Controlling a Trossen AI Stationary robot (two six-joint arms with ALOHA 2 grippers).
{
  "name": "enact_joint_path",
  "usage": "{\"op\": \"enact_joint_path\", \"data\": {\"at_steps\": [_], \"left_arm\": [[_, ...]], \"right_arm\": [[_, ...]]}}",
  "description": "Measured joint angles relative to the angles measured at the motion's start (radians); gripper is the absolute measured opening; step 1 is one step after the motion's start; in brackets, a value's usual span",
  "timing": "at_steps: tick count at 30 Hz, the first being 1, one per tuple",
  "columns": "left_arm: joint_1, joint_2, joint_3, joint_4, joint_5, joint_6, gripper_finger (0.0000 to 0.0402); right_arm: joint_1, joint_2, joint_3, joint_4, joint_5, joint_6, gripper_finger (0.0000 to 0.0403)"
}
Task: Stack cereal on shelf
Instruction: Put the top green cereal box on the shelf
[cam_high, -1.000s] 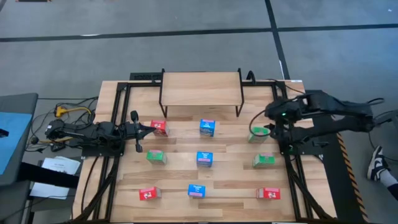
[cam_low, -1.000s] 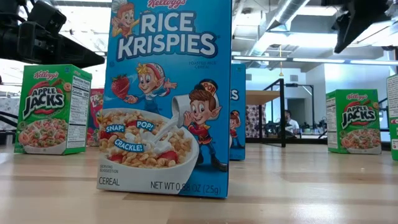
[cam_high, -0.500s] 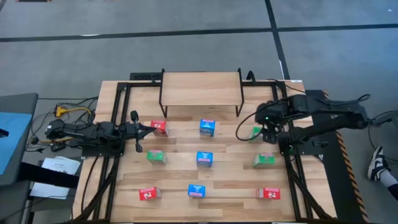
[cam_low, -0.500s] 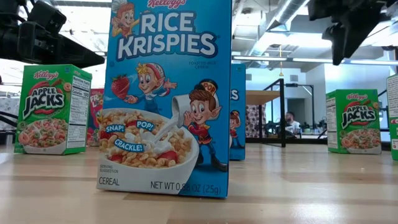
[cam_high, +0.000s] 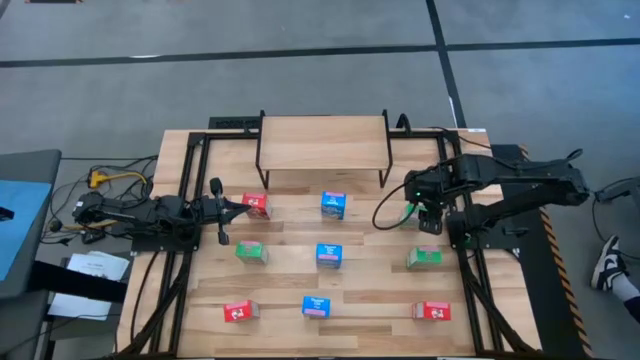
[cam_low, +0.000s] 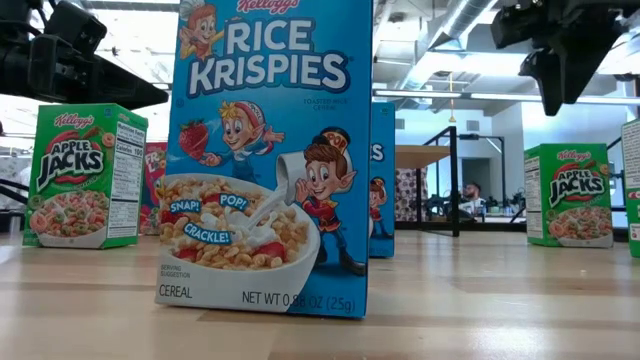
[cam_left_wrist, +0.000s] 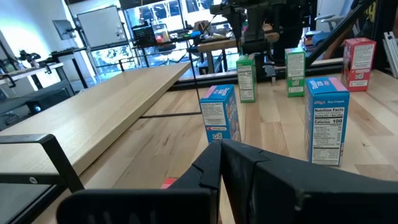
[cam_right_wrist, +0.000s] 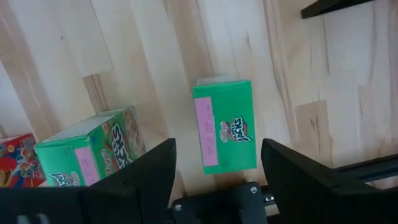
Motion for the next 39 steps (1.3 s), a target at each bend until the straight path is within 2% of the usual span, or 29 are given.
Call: {"op": "enact_joint_path", "data": {"at_steps": [8,14,34,39], "left_arm": [[0.0,0.0,0.0,0.0,0.0,0.0,0.0],[0.0,0.0,0.0,0.0,0.0,0.0,0.0],[0.0,0.0,0.0,0.0,0.0,0.0,0.0],[0.0,0.0,0.0,0.0,0.0,0.0,0.0]], "right_arm": [[0.0,0.0,0.0,0.0,-0.034,0.0,0.0261],[0.008,0.0,0.0,-0.038,-0.123,-0.041,0.0261],[0.014,-0.001,0.0,-0.042,-0.124,-0.011,0.0261],[0.014,-0.001,0.0,-0.039,-0.124,-0.01,0.0274]]}}
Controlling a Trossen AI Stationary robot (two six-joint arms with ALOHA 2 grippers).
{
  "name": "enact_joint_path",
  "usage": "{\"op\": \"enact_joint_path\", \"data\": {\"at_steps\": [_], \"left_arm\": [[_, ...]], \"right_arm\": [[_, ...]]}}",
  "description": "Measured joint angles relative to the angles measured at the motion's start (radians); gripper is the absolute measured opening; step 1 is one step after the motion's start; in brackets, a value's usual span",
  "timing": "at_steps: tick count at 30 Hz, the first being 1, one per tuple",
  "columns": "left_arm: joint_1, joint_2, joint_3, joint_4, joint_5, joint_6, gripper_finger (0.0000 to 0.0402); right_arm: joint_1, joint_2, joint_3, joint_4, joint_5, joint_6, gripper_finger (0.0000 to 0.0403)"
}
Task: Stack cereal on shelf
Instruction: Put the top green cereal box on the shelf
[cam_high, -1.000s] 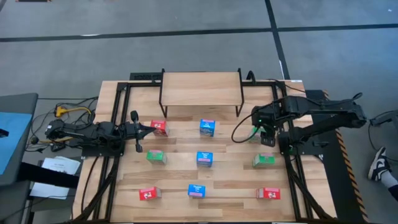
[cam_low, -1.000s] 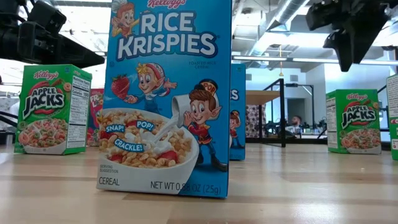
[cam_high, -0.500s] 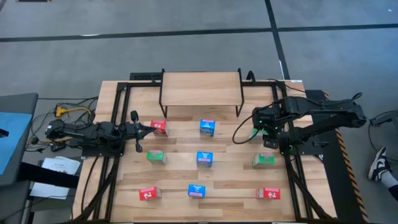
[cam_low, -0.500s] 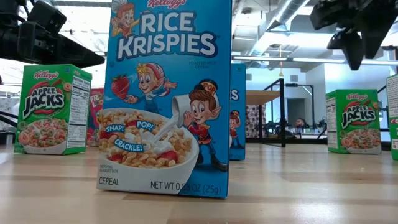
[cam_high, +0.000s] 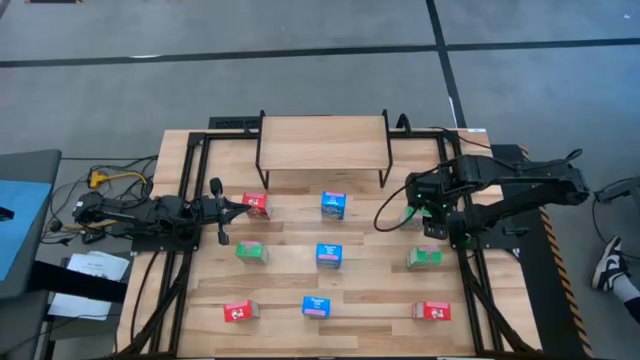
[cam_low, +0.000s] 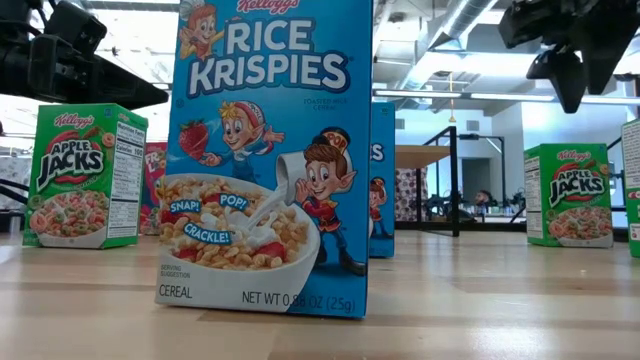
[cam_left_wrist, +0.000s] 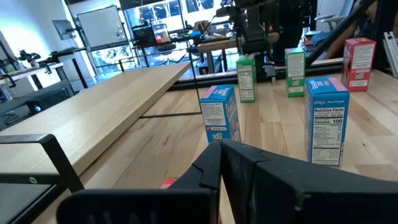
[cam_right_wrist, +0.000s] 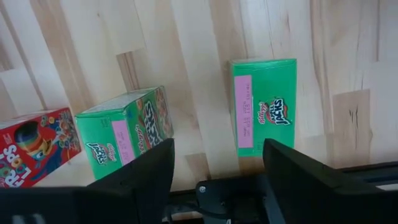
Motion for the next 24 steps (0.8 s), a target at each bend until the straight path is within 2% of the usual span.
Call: {"op": "enact_joint_path", "data": {"at_steps": [9,24], "left_arm": [[0.0,0.0,0.0,0.0,0.0,0.0,0.0],[0.0,0.0,0.0,0.0,0.0,0.0,0.0]], "right_arm": [[-0.001,0.0,0.0,-0.012,0.002,-0.004,0.0321],[-0.01,-0.001,-0.01,0.021,0.075,-0.055,0.0318]]}}
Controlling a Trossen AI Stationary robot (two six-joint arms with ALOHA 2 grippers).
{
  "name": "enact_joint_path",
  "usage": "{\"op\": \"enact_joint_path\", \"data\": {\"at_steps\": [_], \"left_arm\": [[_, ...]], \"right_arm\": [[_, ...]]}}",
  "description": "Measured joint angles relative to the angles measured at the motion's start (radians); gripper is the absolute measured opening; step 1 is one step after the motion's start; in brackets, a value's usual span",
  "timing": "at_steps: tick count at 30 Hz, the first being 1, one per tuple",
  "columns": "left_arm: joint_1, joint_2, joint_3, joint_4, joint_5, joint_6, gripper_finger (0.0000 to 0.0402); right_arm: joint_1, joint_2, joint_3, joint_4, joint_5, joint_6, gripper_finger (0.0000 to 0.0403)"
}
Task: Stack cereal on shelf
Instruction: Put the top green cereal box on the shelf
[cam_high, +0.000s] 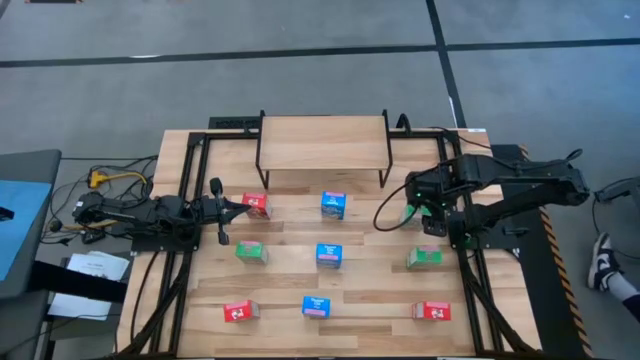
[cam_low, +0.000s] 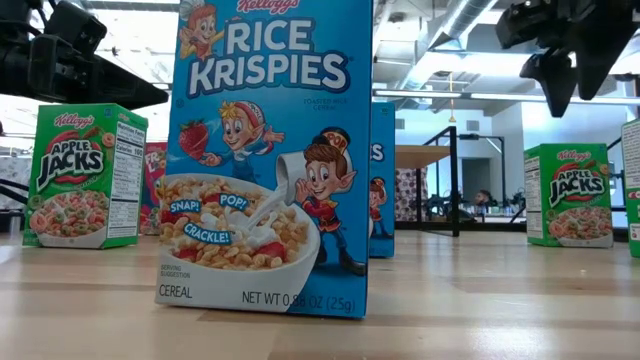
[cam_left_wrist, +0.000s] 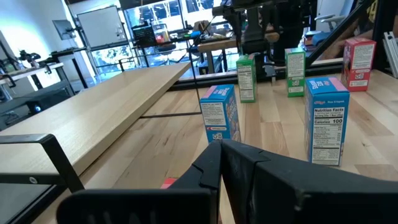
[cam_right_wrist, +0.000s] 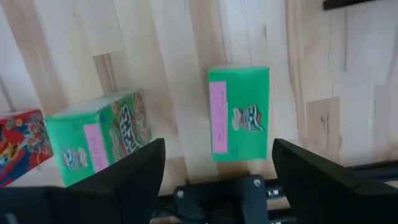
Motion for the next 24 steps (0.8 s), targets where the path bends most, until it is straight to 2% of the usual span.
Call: {"op": "enact_joint_path", "data": {"at_steps": [12,24], "left_arm": [[0.0,0.0,0.0,0.0,0.0,0.0,0.0],[0.0,0.0,0.0,0.0,0.0,0.0,0.0]], "right_arm": [[-0.005,0.001,-0.092,0.044,0.031,-0.049,0.0318],[-0.101,0.0,-0.092,0.093,0.035,-0.098,0.0317]]}}
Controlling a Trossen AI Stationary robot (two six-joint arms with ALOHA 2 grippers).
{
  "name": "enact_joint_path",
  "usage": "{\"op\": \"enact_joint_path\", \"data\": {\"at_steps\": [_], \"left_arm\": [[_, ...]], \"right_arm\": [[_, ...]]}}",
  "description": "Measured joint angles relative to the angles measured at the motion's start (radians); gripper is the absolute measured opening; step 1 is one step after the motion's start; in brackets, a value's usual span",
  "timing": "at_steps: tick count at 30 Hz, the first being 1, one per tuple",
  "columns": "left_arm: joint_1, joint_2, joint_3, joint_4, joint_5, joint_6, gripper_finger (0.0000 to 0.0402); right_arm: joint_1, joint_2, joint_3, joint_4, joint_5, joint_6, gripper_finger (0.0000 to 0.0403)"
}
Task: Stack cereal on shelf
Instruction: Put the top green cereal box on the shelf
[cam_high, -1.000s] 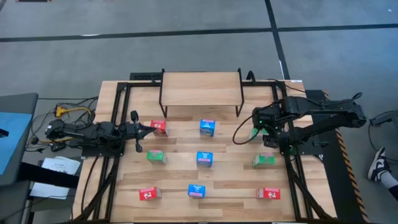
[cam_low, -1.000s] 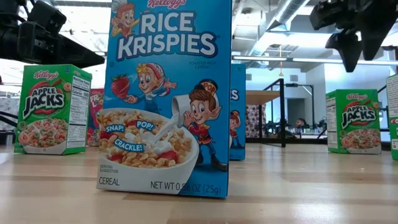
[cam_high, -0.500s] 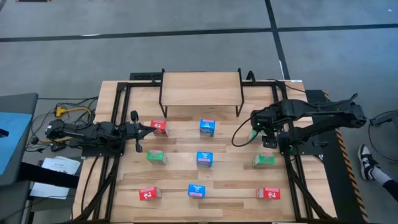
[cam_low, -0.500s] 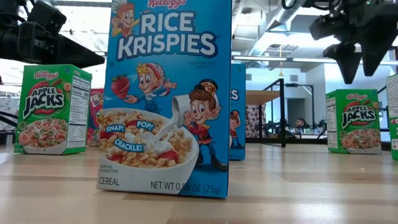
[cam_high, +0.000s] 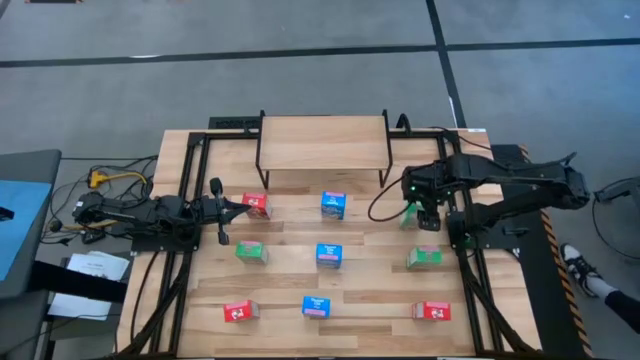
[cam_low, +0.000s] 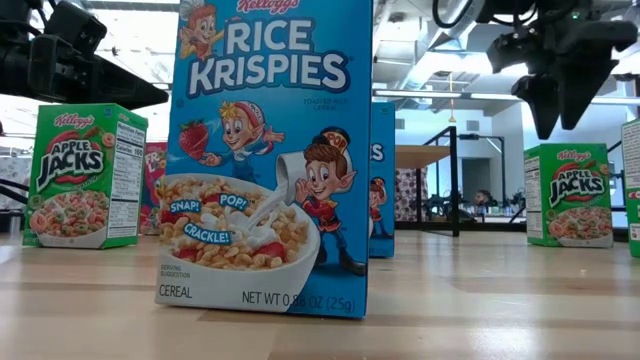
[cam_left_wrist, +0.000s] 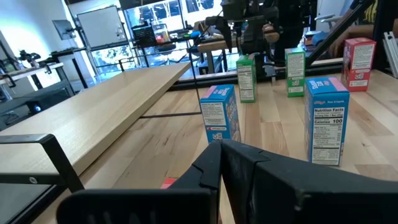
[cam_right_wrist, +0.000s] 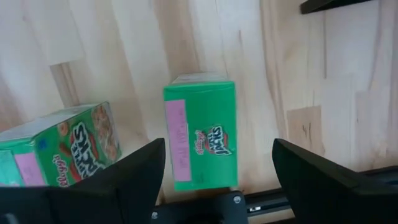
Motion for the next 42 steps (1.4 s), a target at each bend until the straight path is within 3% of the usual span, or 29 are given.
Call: {"op": "enact_joint_path", "data": {"at_steps": [20,42], "left_arm": [[0.0,0.0,0.0,0.0,0.0,0.0,0.0],[0.0,0.0,0.0,0.0,0.0,0.0,0.0]], "right_arm": [[-0.008,0.001,0.0,0.011,-0.014,-0.009,0.0317],[0.004,0.095,-0.001,0.015,-0.015,-0.032,0.0317]]}}
